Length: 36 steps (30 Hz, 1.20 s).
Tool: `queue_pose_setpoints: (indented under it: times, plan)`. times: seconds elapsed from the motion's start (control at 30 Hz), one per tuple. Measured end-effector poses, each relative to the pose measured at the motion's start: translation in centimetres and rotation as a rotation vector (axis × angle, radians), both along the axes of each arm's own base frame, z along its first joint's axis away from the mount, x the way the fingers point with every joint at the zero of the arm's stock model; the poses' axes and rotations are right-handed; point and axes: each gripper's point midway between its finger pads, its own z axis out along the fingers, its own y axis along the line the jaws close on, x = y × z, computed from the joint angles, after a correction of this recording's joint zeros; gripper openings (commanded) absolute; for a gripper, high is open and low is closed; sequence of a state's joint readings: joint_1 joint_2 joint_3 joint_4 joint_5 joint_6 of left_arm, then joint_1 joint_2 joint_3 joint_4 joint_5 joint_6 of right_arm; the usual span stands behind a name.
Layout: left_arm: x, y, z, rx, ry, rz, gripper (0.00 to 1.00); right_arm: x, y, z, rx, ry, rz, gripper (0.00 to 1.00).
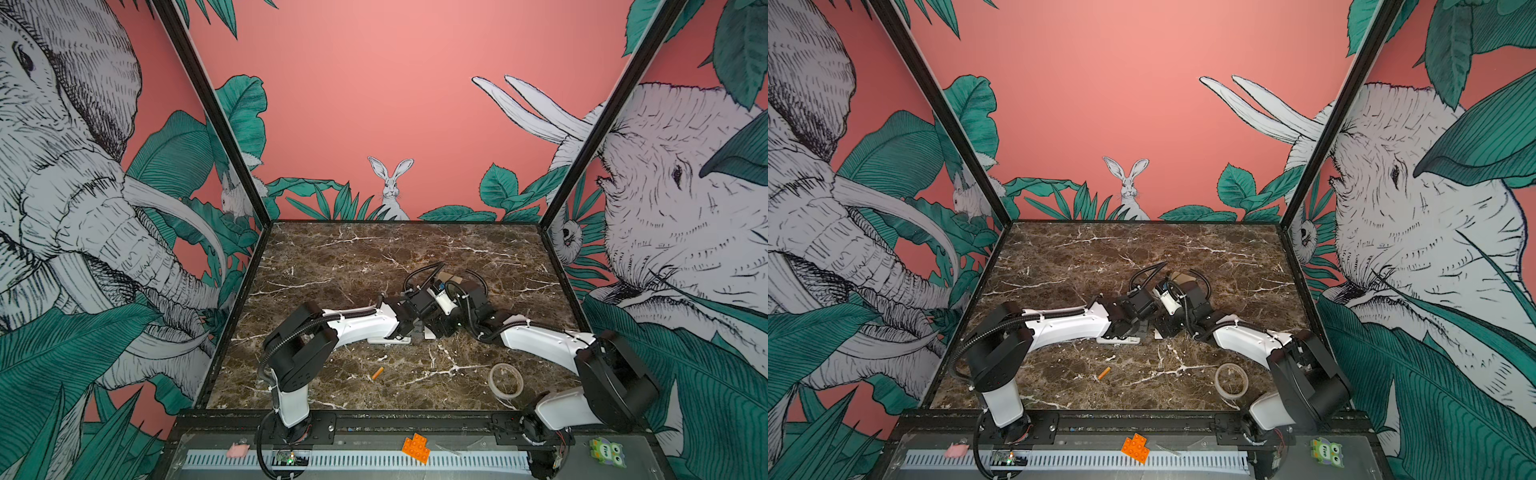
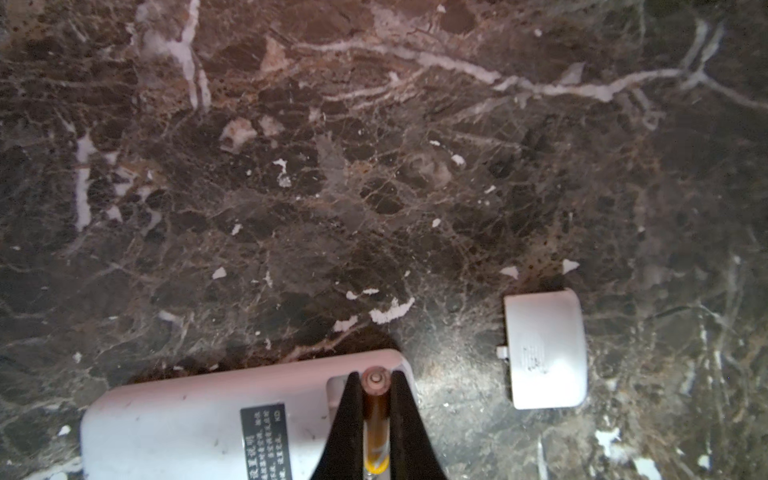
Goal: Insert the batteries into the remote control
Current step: 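Lower the battery into the open compartment with the left gripper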
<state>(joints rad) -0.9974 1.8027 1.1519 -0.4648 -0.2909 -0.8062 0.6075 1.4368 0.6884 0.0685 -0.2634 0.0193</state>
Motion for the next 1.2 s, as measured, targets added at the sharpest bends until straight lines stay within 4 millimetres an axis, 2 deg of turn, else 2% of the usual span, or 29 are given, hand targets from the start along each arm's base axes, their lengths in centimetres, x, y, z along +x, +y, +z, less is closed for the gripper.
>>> queue_pose_setpoints:
  times: [0.23,0.77,1.2]
  plan:
    - [-0.36,0.56,-0.67,0.012,0.012,0.009,0.0,-0.02,0.02,0.0,0.001,0.001,0.001,0.81]
    - [-0.38,0.62,-0.71,0.015,0.012,0.009,0.02,-0.01,0.01,0.0,0.001,0.001,0.001,0.81]
    - [-0.42,0.68,-1.0,0.01,0.011,0.013,0.12,-0.01,0.01,0.0,0.001,0.001,0.001,0.81]
